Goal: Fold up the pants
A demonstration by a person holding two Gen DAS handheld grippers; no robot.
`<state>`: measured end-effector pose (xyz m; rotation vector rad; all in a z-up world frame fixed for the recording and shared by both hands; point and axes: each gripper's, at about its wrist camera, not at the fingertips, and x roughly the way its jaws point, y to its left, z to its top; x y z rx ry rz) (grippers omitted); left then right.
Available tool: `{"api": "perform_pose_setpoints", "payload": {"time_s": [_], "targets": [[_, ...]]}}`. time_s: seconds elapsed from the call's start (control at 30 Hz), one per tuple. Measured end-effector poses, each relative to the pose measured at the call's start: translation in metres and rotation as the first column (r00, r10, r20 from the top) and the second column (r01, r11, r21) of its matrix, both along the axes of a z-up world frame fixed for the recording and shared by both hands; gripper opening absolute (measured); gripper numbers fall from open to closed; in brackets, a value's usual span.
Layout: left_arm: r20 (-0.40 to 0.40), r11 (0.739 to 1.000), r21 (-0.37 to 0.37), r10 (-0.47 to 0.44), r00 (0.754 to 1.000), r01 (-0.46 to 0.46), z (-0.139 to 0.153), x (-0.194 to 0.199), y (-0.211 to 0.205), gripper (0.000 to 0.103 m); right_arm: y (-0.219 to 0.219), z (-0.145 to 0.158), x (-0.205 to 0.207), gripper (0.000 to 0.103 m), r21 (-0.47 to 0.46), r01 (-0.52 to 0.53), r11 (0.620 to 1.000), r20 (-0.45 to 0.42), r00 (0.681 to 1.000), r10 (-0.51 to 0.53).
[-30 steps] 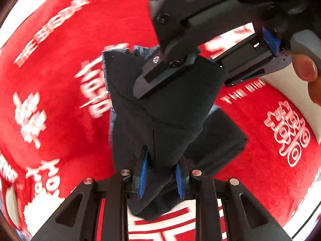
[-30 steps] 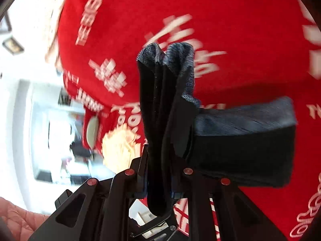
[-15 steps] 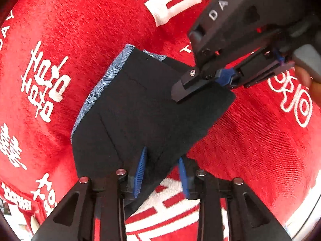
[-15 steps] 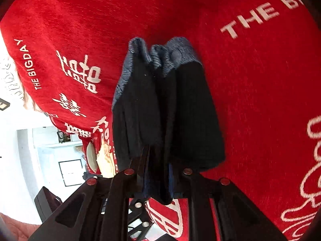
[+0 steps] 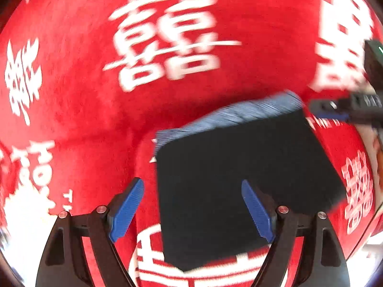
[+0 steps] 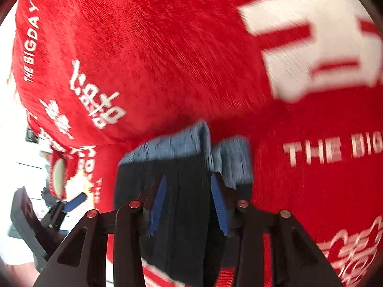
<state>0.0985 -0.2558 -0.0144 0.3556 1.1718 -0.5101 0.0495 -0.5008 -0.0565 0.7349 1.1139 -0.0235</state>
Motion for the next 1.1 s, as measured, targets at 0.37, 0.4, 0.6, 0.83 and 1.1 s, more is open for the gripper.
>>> {"api": "perform_pose_setpoints", "payload": {"time_s": [0.37,0.4,0.6,0.83,1.1], "targets": [[-0.188,0.996,-0.055,0.058,0.981,-0.069,-0.061,0.011,0.010,0.084,0.015,-0.015,0.027,0.007,-0.128,-0.117,0.985,-0.156,0.983,0.096],[-0.178,0.997,-0.050,0.050,0.983,-0.060,-0.062,0.006,0.007,0.084,0.007,-0.016,0.016,0.007,-0.131,-0.119,0.984,-0.167,0.981,0.097],[-0.166,0.998,-0.022,0.057,0.984,-0.062,-0.059,0.003,0.004,0.084,0.003,-0.026,0.006,0.009,-0.099,-0.052,0.994,-0.171,0.985,0.035],[-0.158,0.999,-0.013,0.049,0.986,-0.052,-0.043,0.015,0.021,0.084,0.006,0.005,-0.040,0.018,-0.091,0.001,0.996,-0.151,0.988,-0.014],[-0.185,0.997,0.008,0.072,0.980,-0.072,-0.065,0.011,0.017,0.084,0.064,0.022,-0.064,0.021,-0.166,-0.085,0.982,-0.126,0.990,0.064]]}}
